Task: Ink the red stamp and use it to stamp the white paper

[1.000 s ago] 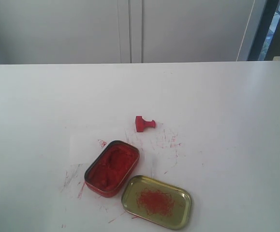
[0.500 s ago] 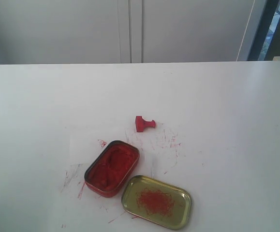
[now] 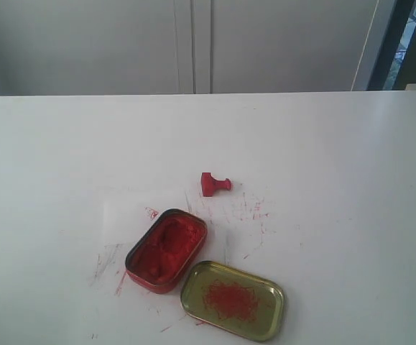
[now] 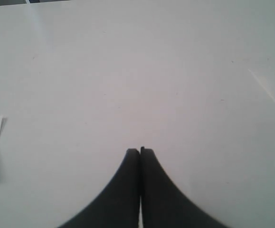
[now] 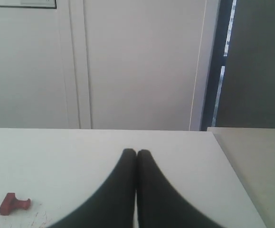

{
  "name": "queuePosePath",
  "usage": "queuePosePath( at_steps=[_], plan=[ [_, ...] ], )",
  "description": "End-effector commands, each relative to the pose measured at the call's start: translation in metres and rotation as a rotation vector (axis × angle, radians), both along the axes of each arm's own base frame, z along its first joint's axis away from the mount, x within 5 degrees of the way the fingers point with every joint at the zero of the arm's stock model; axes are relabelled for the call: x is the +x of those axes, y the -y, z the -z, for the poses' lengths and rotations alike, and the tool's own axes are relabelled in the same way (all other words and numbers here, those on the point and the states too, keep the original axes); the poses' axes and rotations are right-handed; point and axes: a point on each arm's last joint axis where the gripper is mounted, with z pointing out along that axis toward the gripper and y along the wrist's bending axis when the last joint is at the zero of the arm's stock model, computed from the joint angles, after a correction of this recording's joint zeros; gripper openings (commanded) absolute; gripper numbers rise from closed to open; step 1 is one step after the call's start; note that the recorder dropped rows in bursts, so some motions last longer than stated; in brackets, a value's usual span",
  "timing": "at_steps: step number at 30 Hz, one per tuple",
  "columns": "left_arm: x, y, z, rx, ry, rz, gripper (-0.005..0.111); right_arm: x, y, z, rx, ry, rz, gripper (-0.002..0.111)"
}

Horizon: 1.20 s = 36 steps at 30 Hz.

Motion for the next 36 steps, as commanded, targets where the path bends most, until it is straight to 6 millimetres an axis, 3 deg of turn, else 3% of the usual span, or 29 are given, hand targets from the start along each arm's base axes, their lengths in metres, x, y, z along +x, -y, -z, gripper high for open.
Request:
queuePosePath(
  at_steps=[1,3,36],
  plan=[
    [0.0002,-0.0001,-0.0007,0.001,-0.005,-0.002,0.0,-0.022,0.0018,-0.0016,0.001,0.114,0.007,0.0],
    [0.0002,-0.0001,-0.0007,0.001,-0.005,-0.002,0.0,-0.0289,0.0022,-0.0018,0.004,0.147,0.007,0.0],
    [0.0002,-0.0001,-0.0007,0.001,-0.005,-0.002,0.0,-0.0289,0.0012,-0.0017,-0.055,0.148,-0.001,0.0]
  ],
)
